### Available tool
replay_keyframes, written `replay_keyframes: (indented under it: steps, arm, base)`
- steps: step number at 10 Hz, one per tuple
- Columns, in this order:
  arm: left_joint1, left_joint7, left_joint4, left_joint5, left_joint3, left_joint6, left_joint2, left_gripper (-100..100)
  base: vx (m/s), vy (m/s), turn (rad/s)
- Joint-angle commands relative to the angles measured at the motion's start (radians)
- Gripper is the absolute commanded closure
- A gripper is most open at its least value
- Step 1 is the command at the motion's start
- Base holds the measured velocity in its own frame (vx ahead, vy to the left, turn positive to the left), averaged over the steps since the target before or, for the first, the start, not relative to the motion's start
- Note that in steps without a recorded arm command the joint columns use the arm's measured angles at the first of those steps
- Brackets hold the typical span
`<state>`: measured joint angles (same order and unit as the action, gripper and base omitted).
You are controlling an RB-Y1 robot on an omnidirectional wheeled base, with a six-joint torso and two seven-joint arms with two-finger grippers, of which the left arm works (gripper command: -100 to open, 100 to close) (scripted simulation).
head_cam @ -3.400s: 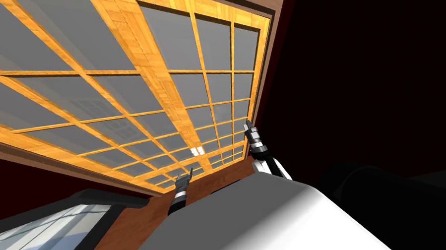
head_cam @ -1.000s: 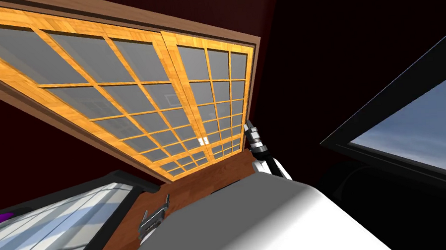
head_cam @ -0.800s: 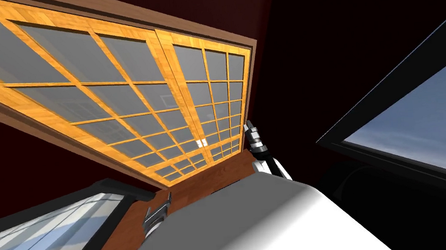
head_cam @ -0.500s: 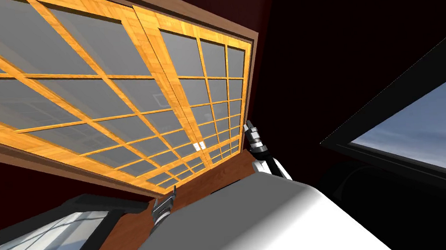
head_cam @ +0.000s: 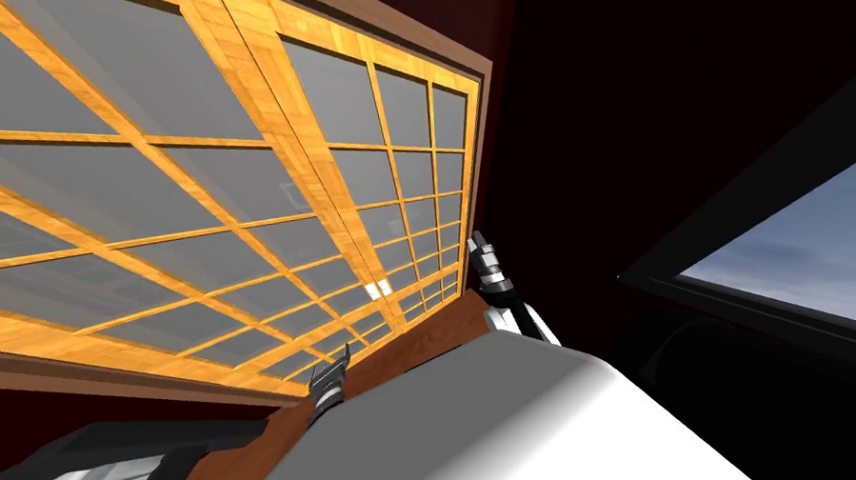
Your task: Pull the door open
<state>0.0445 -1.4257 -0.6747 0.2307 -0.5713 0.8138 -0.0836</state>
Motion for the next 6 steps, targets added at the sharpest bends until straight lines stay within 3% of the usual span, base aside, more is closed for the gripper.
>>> replay_keyframes:
  steps: [1, 2, 3, 4, 6]
  arm:
    - [-0.029, 0.001, 0.01, 0.003, 0.007, 0.002, 0.007, -100]
    - [-0.048, -0.001, 0.009, 0.006, 0.016, 0.003, 0.022, -100]
    - [-0.048, -0.001, 0.009, 0.006, 0.016, 0.003, 0.022, -100]
    - [-0.074, -0.003, 0.006, 0.011, 0.027, 0.005, 0.043, -100]
    - [-0.074, -0.003, 0.006, 0.011, 0.027, 0.005, 0.043, -100]
  base:
    - [0.175, 0.052, -0.07]
    - [0.191, 0.034, -0.131]
    - [0.144, 0.027, -0.052]
    - [0.168, 0.037, -0.117]
    - [0.103, 0.024, -0.033]
